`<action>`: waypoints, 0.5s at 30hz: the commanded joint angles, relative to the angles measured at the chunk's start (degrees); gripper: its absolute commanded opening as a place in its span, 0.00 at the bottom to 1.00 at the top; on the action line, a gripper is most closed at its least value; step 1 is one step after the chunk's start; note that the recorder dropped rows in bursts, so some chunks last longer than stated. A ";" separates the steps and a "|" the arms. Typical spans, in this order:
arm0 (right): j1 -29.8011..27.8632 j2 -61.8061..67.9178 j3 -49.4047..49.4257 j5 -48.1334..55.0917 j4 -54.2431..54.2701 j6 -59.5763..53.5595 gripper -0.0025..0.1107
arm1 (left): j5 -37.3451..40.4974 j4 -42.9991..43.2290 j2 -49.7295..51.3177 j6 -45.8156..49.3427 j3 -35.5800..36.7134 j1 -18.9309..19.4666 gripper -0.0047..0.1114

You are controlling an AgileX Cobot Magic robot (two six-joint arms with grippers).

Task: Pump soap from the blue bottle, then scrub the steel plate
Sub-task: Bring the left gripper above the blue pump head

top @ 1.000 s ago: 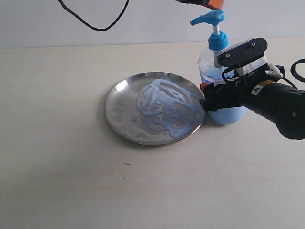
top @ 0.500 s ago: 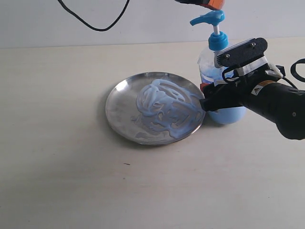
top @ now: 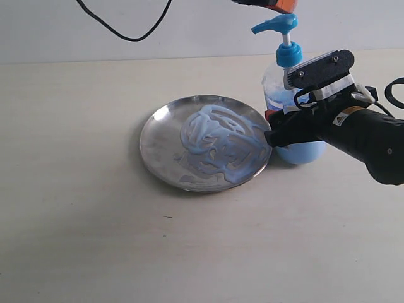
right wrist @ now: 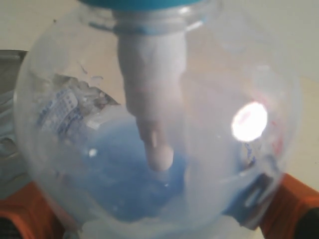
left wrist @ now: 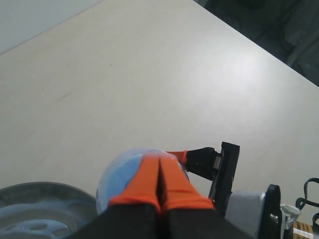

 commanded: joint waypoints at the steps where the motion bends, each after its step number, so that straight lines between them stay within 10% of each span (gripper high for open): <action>1: 0.02 -0.55 -0.80 -1.94 -1.56 0.95 0.02 | 0.19 -0.69 -0.35 -0.53 -0.27 -0.30 0.04; 15: 0.02 -0.55 -0.80 -1.94 -1.56 0.80 0.02 | 1.46 0.65 -0.35 -0.53 -0.27 -0.30 0.04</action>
